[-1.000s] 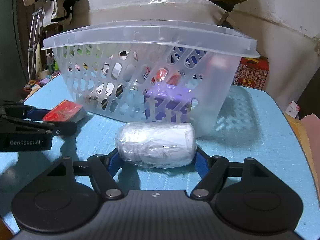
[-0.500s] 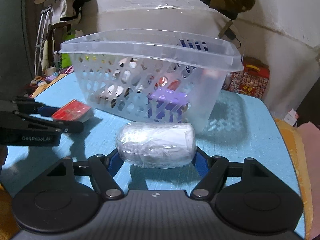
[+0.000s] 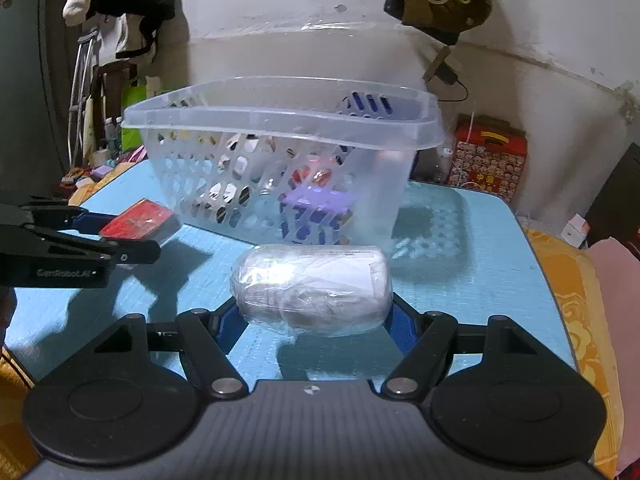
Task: Organize objects
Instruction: 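Lift the red box and white roll up toward the basket, then lower the red box and white roll into the basket and open both grippers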
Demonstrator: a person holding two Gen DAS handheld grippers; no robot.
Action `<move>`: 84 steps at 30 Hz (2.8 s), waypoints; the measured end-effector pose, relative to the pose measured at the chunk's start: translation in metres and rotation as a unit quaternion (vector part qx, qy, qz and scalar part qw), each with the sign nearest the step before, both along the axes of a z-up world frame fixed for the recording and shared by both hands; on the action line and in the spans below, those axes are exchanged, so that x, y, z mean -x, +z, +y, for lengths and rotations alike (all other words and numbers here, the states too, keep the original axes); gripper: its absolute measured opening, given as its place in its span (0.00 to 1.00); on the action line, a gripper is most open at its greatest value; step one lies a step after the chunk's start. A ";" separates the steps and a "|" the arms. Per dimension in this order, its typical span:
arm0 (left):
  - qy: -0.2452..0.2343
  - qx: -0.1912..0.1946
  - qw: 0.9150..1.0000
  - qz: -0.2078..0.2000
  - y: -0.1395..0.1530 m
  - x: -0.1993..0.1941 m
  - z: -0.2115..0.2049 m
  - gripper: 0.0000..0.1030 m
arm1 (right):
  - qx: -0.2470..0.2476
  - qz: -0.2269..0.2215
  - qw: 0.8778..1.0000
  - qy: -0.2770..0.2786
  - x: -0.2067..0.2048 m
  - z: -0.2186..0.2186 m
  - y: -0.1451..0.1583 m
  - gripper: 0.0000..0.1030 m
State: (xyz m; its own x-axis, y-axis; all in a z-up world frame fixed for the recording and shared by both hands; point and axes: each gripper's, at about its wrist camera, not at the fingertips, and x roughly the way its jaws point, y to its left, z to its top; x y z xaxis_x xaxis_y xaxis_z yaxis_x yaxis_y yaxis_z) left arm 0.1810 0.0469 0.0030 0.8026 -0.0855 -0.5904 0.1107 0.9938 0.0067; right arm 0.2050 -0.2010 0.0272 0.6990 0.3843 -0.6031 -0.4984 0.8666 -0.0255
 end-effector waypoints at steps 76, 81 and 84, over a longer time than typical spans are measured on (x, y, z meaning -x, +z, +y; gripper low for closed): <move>0.029 0.045 0.995 -0.084 0.093 -0.098 -0.005 0.51 | -0.054 -0.091 0.994 0.001 -0.081 0.042 0.063 0.73; 0.035 0.036 0.996 -0.080 0.092 -0.108 -0.008 0.51 | -0.060 -0.084 0.995 -0.001 -0.087 0.038 0.062 0.73; 0.040 0.028 0.996 -0.076 0.089 -0.110 -0.009 0.51 | -0.060 -0.083 0.995 -0.002 -0.091 0.037 0.062 0.73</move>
